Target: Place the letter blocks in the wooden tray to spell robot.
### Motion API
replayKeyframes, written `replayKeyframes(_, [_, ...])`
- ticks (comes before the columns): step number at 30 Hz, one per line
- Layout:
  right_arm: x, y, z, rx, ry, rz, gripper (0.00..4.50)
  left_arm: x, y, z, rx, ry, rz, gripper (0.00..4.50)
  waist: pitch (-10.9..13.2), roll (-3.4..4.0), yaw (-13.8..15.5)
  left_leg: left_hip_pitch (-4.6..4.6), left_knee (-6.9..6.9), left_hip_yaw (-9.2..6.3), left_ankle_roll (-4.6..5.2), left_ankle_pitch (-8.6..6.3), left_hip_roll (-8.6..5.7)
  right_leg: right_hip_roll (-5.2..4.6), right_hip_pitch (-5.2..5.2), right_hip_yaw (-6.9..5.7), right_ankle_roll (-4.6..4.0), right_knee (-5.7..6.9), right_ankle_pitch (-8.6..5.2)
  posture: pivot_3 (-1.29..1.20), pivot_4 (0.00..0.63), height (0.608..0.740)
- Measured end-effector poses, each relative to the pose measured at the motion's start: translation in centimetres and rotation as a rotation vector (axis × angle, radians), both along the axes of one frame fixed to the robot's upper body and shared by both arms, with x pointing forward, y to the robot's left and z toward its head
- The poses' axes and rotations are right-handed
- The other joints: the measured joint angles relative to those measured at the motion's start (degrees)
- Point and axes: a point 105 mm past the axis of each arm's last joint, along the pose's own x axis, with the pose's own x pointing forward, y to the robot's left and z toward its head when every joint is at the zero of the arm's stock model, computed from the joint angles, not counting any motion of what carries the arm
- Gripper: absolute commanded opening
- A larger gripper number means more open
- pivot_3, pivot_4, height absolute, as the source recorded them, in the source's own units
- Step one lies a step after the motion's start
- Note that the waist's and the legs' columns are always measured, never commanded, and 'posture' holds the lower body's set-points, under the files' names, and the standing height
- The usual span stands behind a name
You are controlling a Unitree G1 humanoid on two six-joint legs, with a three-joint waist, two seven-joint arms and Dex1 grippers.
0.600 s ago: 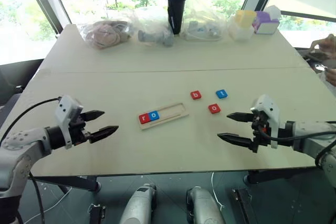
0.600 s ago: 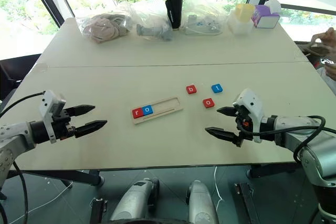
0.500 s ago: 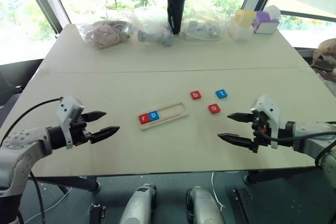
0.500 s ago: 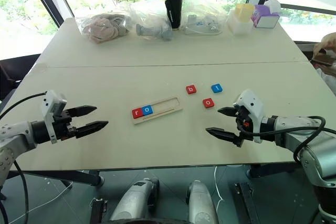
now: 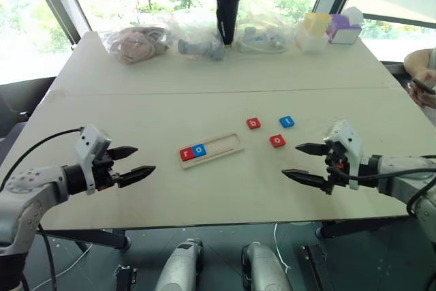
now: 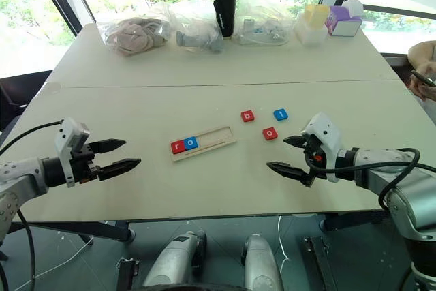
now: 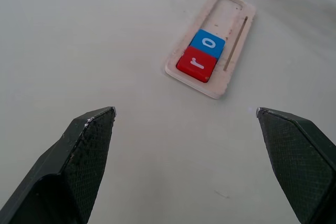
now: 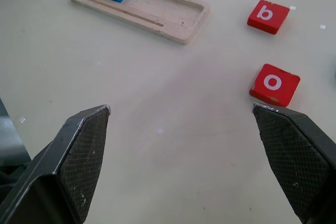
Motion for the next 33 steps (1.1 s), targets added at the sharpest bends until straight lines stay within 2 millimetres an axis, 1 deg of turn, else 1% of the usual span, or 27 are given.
replayKeyframes(4, [0.0, 0.2, -0.3, -0.002, 0.011, 0.009, 4.48, 0.1, 0.2, 0.0, 0.011, -0.009, 0.010, 4.50, 0.00, 0.00, 0.11, -0.02, 0.02, 0.00, 0.00, 0.00, 0.00, 0.00, 0.01, 0.00, 0.00, -0.01, 0.00, 0.00, 0.150, 0.740])
replayKeyframes(6, [0.2, 0.1, -0.3, -0.009, 0.014, 0.002, 4.48, 0.3, 0.4, 0.3, 0.052, -0.026, 0.004, 4.50, 0.01, -0.02, 0.05, -0.01, 0.05, 0.00, 0.00, 0.00, 0.00, 0.00, 0.01, 0.00, 0.00, 0.00, 0.00, 0.00, 0.150, 0.740])
replayKeyframes(7, [0.4, -0.1, -0.3, -0.023, 0.014, 0.002, 4.48, 0.5, 0.6, 0.6, 0.082, -0.039, -0.007, 4.50, 0.01, -0.01, 0.05, -0.01, 0.06, 0.01, 0.00, 0.00, 0.00, 0.00, 0.01, 0.00, -0.01, 0.00, 0.00, 0.00, 0.150, 0.740])
replayKeyframes(9, [0.6, -0.7, -0.4, -0.107, 0.033, 0.015, 4.48, 1.4, 0.8, 2.2, 0.140, -0.083, -0.054, 4.50, 0.03, 0.02, 0.17, -0.03, 0.11, 0.00, -0.01, 0.00, 0.00, 0.00, 0.01, -0.05, -0.02, 0.00, 0.00, 0.00, 0.150, 0.740])
replayKeyframes(10, [0.9, -0.9, -0.1, -0.129, 0.031, 0.019, 4.48, 1.9, 0.8, 3.2, 0.161, -0.106, -0.081, 4.50, 0.03, 0.02, 0.15, -0.02, 0.17, 0.00, -0.01, -0.01, 0.01, 0.00, 0.03, -0.06, -0.02, 0.00, 0.00, 0.00, 0.150, 0.740])
replayKeyframes(12, [1.6, -0.7, 1.2, -0.130, -0.004, 0.033, 4.48, 2.9, 0.3, 4.8, 0.198, -0.154, -0.152, 4.50, 0.03, 0.03, -0.01, -0.04, 0.16, 0.06, -0.01, -0.01, 0.02, -0.04, 0.04, -0.05, -0.02, -0.11, 0.00, 0.00, 0.150, 0.740])
replayKeyframes(14, [2.2, 0.1, 2.6, -0.096, -0.039, 0.052, 4.48, 3.6, -0.5, 5.3, 0.223, -0.168, -0.229, 4.50, 0.02, 0.03, -0.10, -0.05, 0.15, 0.12, 0.06, -0.04, 0.02, -0.06, 0.04, -0.05, -0.02, -0.15, 0.01, 0.00, 0.150, 0.740])
replayKeyframes(16, [2.2, 1.0, 3.2, -0.058, -0.044, 0.064, 4.48, 4.1, -1.3, 4.8, 0.238, -0.148, -0.292, 4.50, 0.01, 0.01, -0.13, -0.06, 0.16, 0.19, 0.26, -0.11, 0.01, -0.08, 0.02, -0.05, -0.01, -0.12, 0.03, 0.00, 0.150, 0.740])
replayKeyframes(18, [1.9, 2.1, 2.9, -0.037, -0.040, 0.078, 4.48, 4.9, -2.6, 4.4, 0.233, -0.143, -0.356, 4.50, 0.02, 0.00, 0.08, -0.12, 0.15, 0.19, 0.32, -0.18, 0.01, -0.06, -0.05, -0.07, 0.04, -0.09, 0.04, 0.00, 0.150, 0.740])
replayKeyframes(20, [1.2, 3.4, 1.9, -0.033, -0.040, 0.087, 4.48, 5.7, -4.5, 3.6, 0.224, -0.145, -0.417, 4.50, 0.02, 0.00, 0.57, -0.17, 0.20, 0.14, 0.31, -0.24, 0.00, -0.04, -0.05, -0.14, 0.23, 0.00, 0.13, 0.00, 0.150, 0.740])
replayKeyframes(21, [0.8, 4.2, 1.3, -0.023, -0.035, 0.088, 4.48, 6.0, -5.5, 3.0, 0.220, -0.141, -0.447, 4.50, 0.02, -0.02, 0.67, -0.19, 0.23, 0.15, 0.32, -0.26, 0.00, -0.02, -0.05, -0.14, 0.37, 0.00, 0.21, 0.00, 0.150, 0.740])
replayKeyframes(23, [0.2, 5.1, 0.3, -0.009, -0.023, 0.079, 4.48, 6.5, -6.9, 1.6, 0.225, -0.127, -0.481, 4.50, 0.03, -0.03, 0.66, -0.25, 0.33, 0.19, 0.34, -0.26, -0.01, 0.03, -0.07, -0.14, 0.47, 0.00, 0.26, 0.00, 0.150, 0.740])
replayKeyframes(26, [-0.3, 5.6, -0.3, -0.013, -0.030, 0.049, 4.48, 7.0, -7.5, 0.1, 0.271, -0.118, -0.483, 4.50, 0.05, -0.06, -0.06, -0.21, 0.44, 0.22, 0.35, -0.26, -0.01, 0.03, -0.05, -0.11, 0.46, 0.00, 0.26, 0.00, 0.150, 0.740])
replayKeyframes(29, [-0.6, 6.0, -0.9, -0.012, -0.026, 0.023, 4.48, 7.1, -8.0, -0.1, 0.274, -0.122, -0.490, 4.50, 0.05, -0.07, -0.06, -0.02, 0.49, 0.19, 0.36, -0.25, 0.02, 0.04, 0.09, -0.11, 0.45, 0.05, 0.27, 0.00, 0.150, 0.740])
replayKeyframes(33, [-0.8, 6.2, -1.2, -0.012, -0.030, 0.000, 4.48, 7.0, -8.7, -0.7, 0.300, -0.131, -0.514, 4.50, 0.05, -0.07, 0.03, 0.02, 0.50, 0.18, 0.36, -0.24, 0.03, 0.03, 0.13, -0.10, 0.44, 0.06, 0.27, 0.00, 0.150, 0.740])
